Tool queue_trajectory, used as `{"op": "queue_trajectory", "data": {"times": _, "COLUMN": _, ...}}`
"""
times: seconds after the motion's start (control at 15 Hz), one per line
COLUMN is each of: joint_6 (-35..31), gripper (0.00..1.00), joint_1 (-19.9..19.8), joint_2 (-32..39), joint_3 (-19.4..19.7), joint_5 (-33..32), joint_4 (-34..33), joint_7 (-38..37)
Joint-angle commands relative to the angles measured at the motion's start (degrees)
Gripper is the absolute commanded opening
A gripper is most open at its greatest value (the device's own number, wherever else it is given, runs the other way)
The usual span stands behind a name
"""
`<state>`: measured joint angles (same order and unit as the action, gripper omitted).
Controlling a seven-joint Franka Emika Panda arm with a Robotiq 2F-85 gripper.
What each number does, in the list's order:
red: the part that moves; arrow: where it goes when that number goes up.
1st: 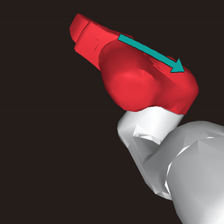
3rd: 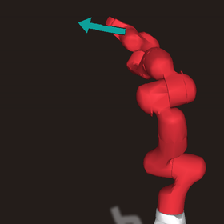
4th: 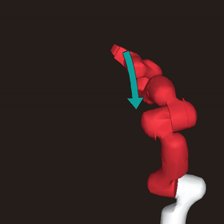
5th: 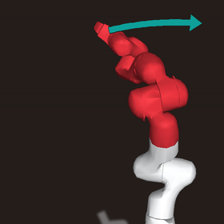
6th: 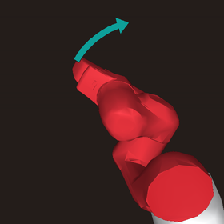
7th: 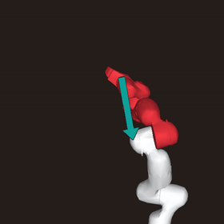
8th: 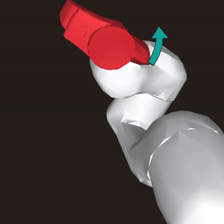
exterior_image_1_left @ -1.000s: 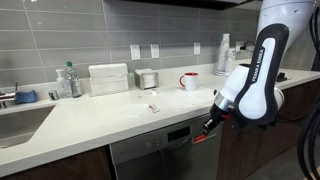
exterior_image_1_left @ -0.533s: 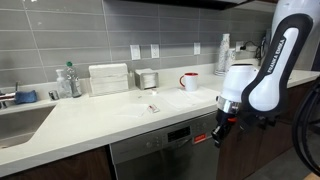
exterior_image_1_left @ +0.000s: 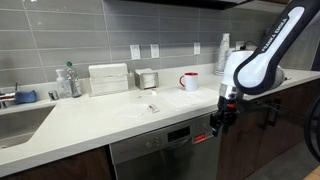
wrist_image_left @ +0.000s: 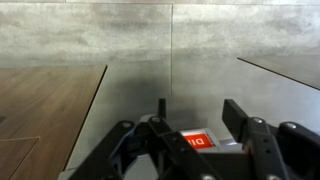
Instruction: Press one button on the right side of the oven
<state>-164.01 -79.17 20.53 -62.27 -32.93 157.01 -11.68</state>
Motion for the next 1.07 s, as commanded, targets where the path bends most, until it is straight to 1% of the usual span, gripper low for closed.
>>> {"op": "queue_trajectory", "data": {"times": 0.0, "joint_6": 7.2, "gripper": 0.92, "joint_1": -12.7, "joint_2": -2.4, "joint_3": -15.4, "joint_5": 9.4, "joint_4": 0.2, "joint_7": 0.2}}
{"op": "queue_trajectory", "data": {"times": 0.07, "joint_6": 9.0, "gripper": 0.99, "joint_1": -16.2, "joint_2": -2.3, "joint_3": -19.5, "joint_5": 11.1, "joint_4": -0.4, "joint_7": -0.3}}
{"op": "queue_trajectory", "data": {"times": 0.27, "joint_6": 13.3, "gripper": 1.00, "joint_1": -26.6, "joint_2": -1.2, "joint_3": -32.1, "joint_5": 12.9, "joint_4": -2.5, "joint_7": -3.2}}
{"op": "queue_trajectory", "data": {"times": 0.4, "joint_6": 16.7, "gripper": 1.00, "joint_1": -33.6, "joint_2": 0.3, "joint_3": -40.5, "joint_5": 11.1, "joint_4": -4.2, "joint_7": -6.7}}
{"op": "queue_trajectory", "data": {"times": 0.53, "joint_6": 19.8, "gripper": 1.00, "joint_1": -40.5, "joint_2": 3.3, "joint_3": -49.1, "joint_5": 7.0, "joint_4": -5.6, "joint_7": -8.5}}
{"op": "queue_trajectory", "data": {"times": 0.6, "joint_6": 16.2, "gripper": 0.99, "joint_1": -34.1, "joint_2": 0.1, "joint_3": -42.3, "joint_5": 10.1, "joint_4": -4.8, "joint_7": -5.9}}
{"op": "queue_trajectory", "data": {"times": 0.67, "joint_6": 16.7, "gripper": 0.99, "joint_1": -35.5, "joint_2": 0.5, "joint_3": -44.3, "joint_5": 9.9, "joint_4": -5.4, "joint_7": -6.3}}
{"op": "queue_trajectory", "data": {"times": 1.0, "joint_6": 16.7, "gripper": 1.00, "joint_1": -34.8, "joint_2": 0.5, "joint_3": -43.2, "joint_5": 9.9, "joint_4": -5.1, "joint_7": -6.3}}
